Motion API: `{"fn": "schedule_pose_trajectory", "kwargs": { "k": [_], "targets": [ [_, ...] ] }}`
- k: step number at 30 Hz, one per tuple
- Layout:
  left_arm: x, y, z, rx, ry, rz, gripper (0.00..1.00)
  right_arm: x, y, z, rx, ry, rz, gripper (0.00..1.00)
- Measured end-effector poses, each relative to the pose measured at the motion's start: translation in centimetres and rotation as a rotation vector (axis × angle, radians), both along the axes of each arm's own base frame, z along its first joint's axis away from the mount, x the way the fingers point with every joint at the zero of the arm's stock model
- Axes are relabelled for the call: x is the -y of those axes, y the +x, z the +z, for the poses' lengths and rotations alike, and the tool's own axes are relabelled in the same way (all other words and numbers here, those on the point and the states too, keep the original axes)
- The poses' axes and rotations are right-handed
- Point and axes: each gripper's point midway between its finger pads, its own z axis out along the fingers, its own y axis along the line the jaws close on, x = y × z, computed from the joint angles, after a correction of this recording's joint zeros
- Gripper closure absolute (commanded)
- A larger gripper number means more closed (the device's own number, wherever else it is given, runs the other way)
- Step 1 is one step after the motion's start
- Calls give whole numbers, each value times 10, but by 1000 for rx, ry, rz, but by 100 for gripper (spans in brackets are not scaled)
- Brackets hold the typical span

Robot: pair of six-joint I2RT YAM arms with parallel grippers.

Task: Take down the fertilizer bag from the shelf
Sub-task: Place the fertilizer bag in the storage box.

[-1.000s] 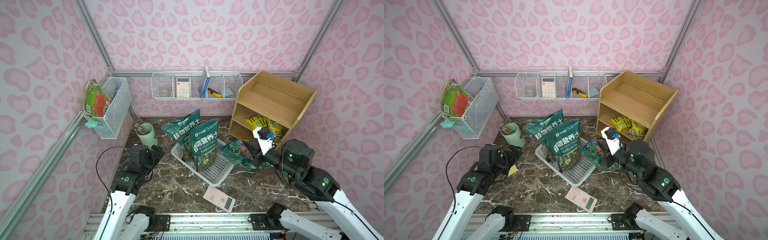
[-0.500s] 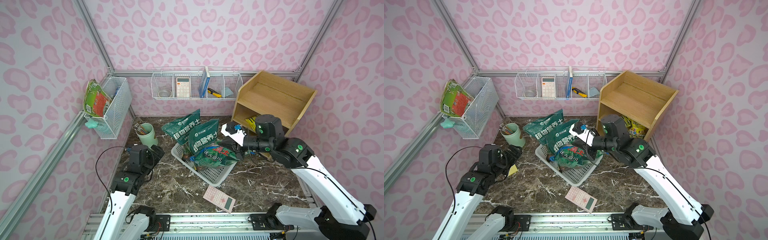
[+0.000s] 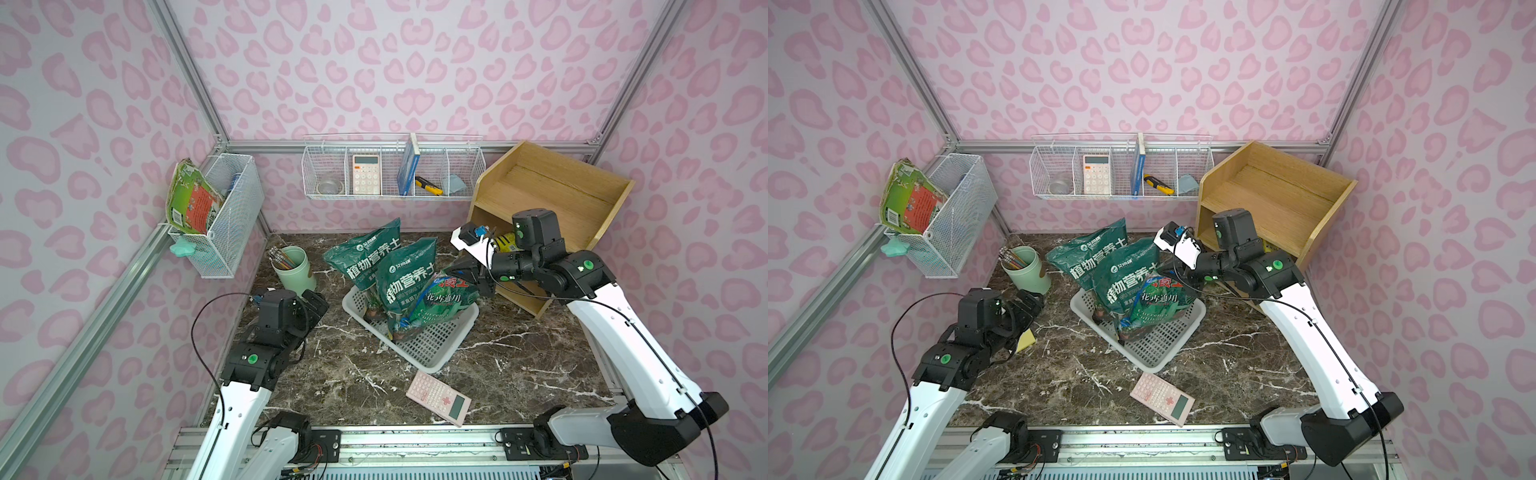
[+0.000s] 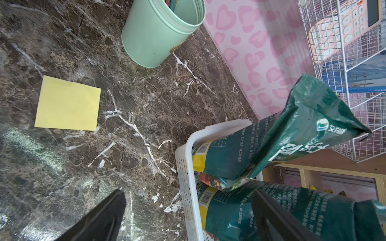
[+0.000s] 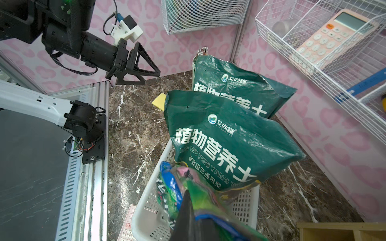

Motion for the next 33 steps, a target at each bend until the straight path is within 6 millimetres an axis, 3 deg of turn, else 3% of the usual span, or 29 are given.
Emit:
{"fn": "schedule_pose_trajectory", "kwargs": {
  "k": [5, 13, 16, 23, 26, 33],
  "targets": [
    [-1, 0, -4, -8, 11, 3, 1, 7, 22, -21, -54, -32, -43, 100],
    [-2, 0, -4, -9, 19, -2, 1, -2, 17, -54, -145, -33, -8, 100],
    [-2, 0, -4, -9, 24, -5, 1, -14, 20, -68, -172, -50, 11, 100],
    [-2, 1, -5, -11, 24, -6, 1, -42, 28, -125, -274, -145, 33, 100],
    [-2, 1, -5, -13, 24, -6, 1, -50, 36, -137, -256, -141, 35, 100],
    [-1, 3, -6, -16, 24, -7, 1, -44, 50, -162, -119, -163, -97, 100]
  ]
}}
